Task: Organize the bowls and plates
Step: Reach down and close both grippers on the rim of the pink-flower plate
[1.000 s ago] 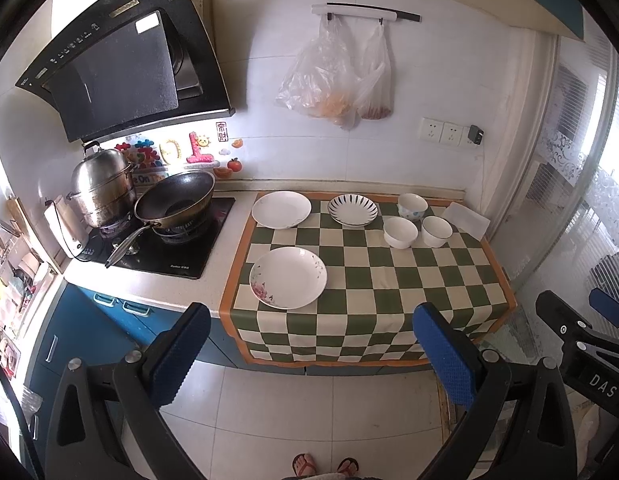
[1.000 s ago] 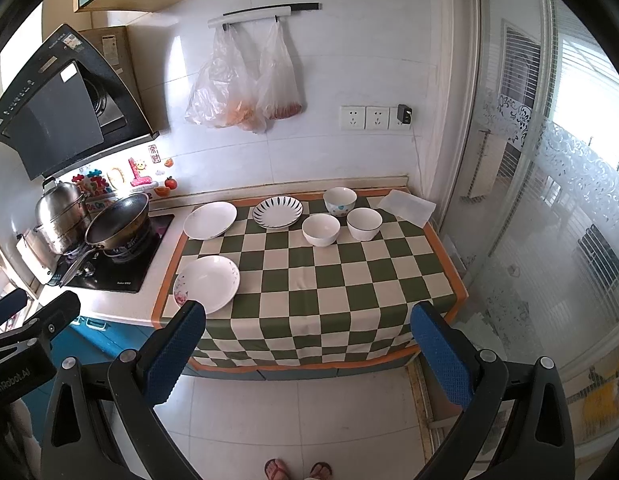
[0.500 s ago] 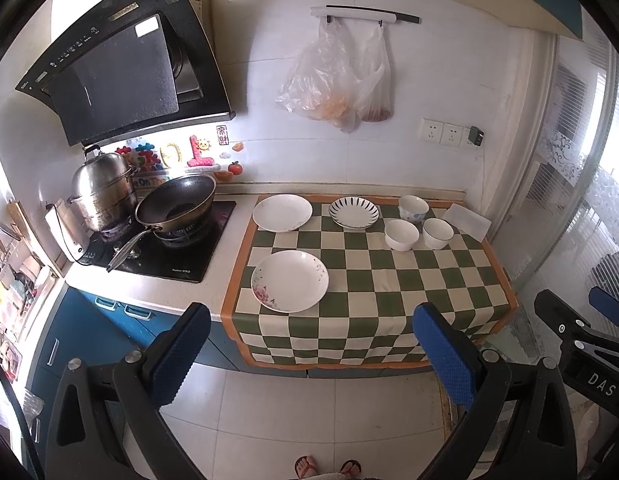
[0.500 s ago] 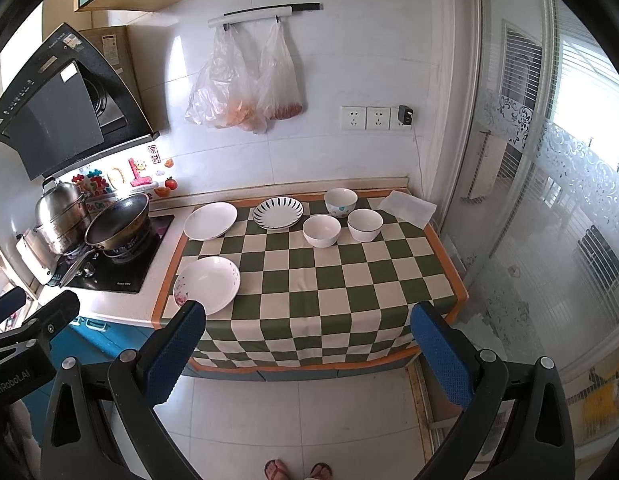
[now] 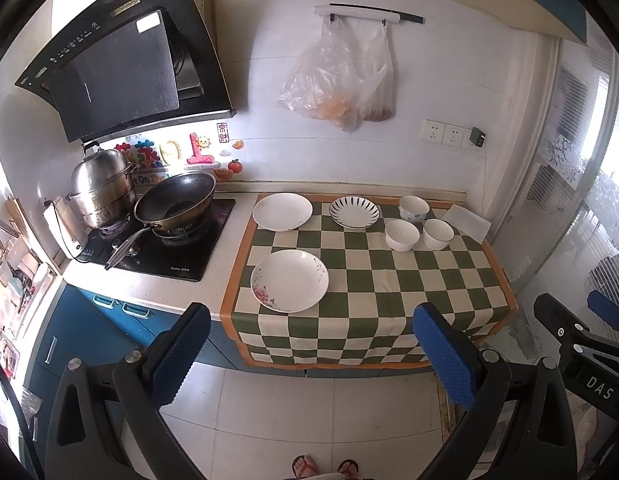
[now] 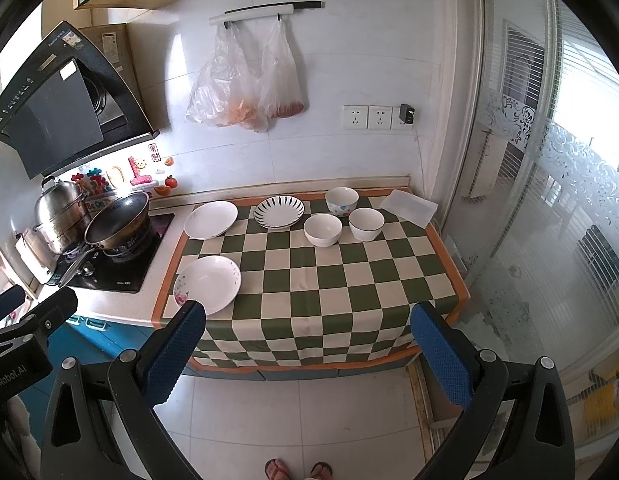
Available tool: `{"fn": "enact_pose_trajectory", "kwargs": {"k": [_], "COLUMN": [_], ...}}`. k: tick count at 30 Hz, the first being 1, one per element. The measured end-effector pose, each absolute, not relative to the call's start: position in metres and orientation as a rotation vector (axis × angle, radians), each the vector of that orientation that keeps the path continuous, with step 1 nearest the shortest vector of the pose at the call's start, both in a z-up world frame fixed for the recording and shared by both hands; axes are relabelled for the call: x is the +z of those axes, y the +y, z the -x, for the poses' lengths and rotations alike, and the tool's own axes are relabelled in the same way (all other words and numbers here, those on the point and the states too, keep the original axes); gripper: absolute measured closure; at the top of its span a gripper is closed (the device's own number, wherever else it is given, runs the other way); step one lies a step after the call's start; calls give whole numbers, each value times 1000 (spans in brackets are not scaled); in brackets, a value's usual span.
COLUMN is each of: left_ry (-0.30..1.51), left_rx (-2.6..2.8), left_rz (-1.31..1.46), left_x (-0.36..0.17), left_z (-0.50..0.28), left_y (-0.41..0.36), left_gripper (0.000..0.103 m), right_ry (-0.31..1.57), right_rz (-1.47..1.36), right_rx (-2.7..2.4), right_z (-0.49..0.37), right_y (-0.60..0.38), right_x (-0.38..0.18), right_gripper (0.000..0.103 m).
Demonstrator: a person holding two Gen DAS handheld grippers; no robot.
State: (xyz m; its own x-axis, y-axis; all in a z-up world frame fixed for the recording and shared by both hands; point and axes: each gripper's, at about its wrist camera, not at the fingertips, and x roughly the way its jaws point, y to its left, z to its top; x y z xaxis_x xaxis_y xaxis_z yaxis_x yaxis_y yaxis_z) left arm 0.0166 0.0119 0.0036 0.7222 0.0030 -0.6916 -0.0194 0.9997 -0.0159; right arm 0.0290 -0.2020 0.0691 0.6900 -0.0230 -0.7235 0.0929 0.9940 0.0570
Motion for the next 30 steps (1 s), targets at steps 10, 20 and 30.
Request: {"fn": "enact_pose_trajectory", "kwargs": {"k": [10,20,30], "left_ry": [716,886,1089], "left_rx": [120,264,202], "left_rz": [1,-2,27], "left_x": [-23,-129,-247], "left_z": [-42,-133,-275], "left_y": [17,52,122], "left_gripper": [0,0,0], "right_ry": [759,899,1123], "right_rz": [-156,-198,-259], "right_rx": [-2,136,174], "right_z": [-47,-145,-290], "right_y": [-209,-193,-130], "right_x": [46,-68,-220], "right_gripper": [0,0,2]}}
